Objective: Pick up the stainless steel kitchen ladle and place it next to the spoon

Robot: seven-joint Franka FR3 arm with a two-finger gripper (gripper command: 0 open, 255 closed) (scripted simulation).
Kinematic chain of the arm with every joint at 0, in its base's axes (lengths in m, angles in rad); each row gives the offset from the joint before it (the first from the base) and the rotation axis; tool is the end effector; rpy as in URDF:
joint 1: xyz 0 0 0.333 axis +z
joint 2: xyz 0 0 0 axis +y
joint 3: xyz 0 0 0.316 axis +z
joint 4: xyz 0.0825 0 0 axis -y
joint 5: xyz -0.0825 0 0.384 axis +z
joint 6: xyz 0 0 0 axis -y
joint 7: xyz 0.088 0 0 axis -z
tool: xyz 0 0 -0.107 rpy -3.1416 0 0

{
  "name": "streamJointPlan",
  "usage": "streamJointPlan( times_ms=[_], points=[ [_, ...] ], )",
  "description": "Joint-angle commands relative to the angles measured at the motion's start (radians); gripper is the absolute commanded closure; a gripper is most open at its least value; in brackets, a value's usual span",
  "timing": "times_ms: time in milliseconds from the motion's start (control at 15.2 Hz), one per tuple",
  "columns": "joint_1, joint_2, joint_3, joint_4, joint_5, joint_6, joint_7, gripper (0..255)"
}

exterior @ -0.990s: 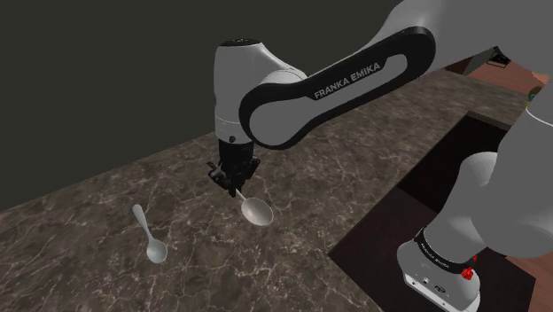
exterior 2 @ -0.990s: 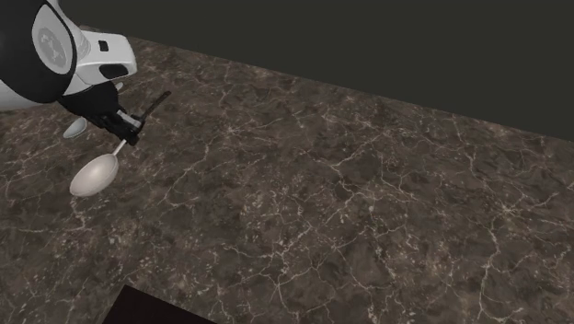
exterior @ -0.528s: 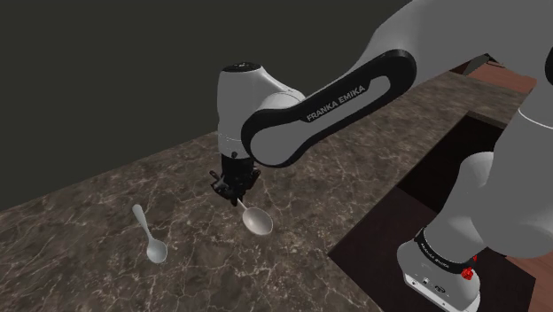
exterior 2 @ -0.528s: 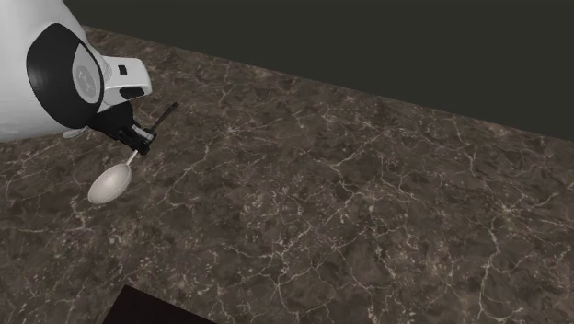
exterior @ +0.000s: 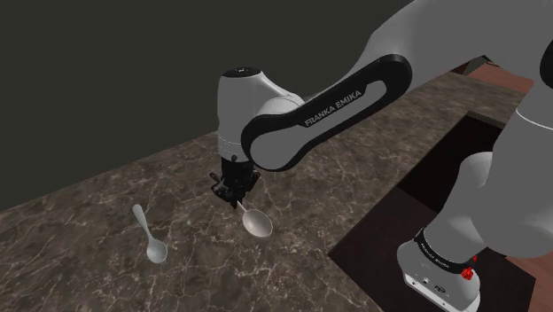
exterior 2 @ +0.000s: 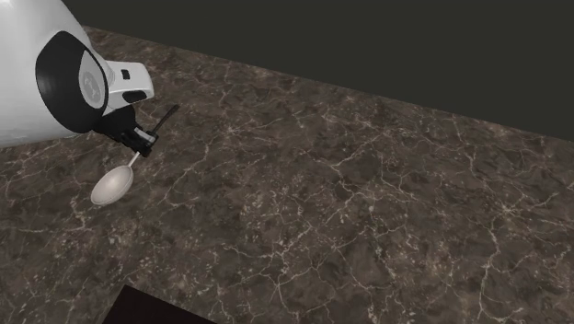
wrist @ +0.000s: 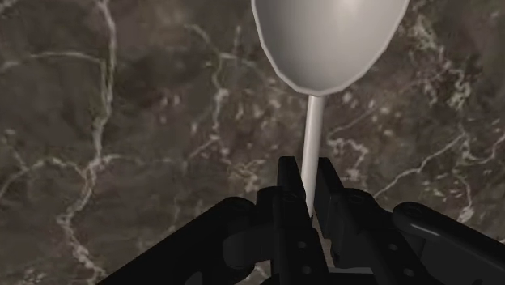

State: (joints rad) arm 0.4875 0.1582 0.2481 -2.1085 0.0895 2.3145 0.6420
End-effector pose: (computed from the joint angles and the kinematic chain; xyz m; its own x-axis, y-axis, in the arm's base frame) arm 0.4244 0.3833 0.3494 0.9992 0.0322 -0.0258 0.0290 -0.9930 -0.1148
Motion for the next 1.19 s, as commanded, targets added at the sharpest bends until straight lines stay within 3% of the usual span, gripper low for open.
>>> streamJointPlan(
  times_ms=[0, 330, 594, 1122],
  points=[
    [0.0, 0.0, 0.0, 0.0, 0.0, 0.0, 0.0, 0],
    [0.0, 0.0, 0.0, 0.0, 0.0, 0.0, 0.0, 0],
    [-0.011, -0.072, -0.003, 0.046, 0.014, -0.117, -0.011, 0],
    [-0.011, -0.072, -0.003, 0.046, 0.014, -0.117, -0.011, 0]
  ],
)
